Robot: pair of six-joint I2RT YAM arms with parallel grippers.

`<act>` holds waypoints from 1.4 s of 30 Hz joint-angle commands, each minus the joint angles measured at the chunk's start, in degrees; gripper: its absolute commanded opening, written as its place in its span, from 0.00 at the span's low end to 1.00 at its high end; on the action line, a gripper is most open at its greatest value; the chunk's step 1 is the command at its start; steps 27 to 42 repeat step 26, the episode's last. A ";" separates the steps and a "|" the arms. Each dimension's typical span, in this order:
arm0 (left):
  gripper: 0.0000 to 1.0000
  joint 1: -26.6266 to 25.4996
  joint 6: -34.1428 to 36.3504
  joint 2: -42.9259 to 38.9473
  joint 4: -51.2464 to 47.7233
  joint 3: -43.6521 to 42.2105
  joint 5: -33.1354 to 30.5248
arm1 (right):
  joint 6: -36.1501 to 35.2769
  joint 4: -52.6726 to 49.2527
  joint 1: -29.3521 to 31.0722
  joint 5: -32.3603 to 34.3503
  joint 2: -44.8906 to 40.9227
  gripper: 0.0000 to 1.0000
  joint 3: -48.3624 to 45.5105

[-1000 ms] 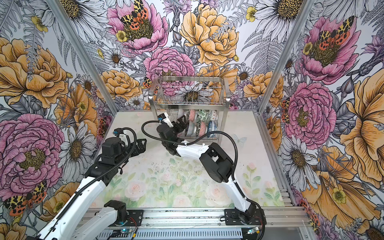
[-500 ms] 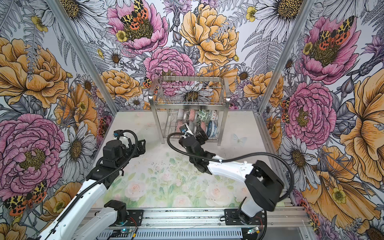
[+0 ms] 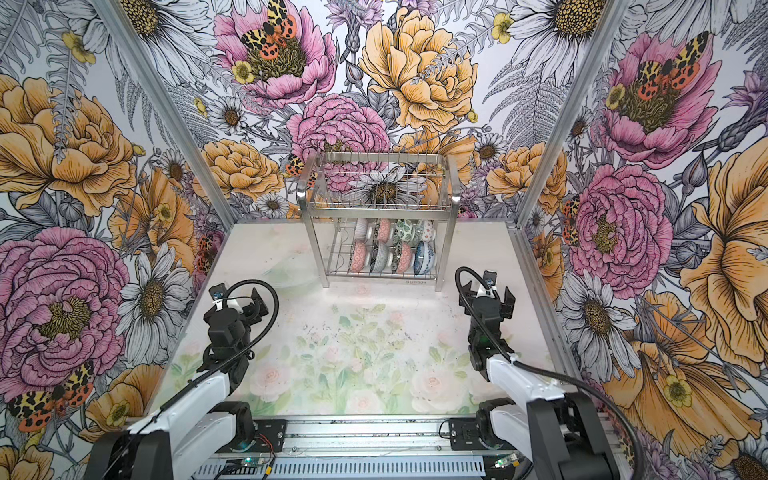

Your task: Load the bowls into the dish rack

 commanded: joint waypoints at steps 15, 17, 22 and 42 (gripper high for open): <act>0.99 -0.15 5.06 27.68 23.68 8.45 11.95 | 2.00 15.11 -4.75 -13.56 17.68 1.00 5.29; 0.99 -0.44 4.95 27.06 21.70 8.77 11.60 | 1.78 14.93 -4.52 -13.47 17.77 1.00 5.47; 0.99 -1.33 5.86 27.44 23.76 8.25 9.39 | 1.59 14.50 -4.47 -13.55 18.12 1.00 5.85; 0.99 -1.91 6.28 27.47 24.34 7.95 9.07 | 1.62 15.15 -4.59 -13.87 18.01 1.00 5.58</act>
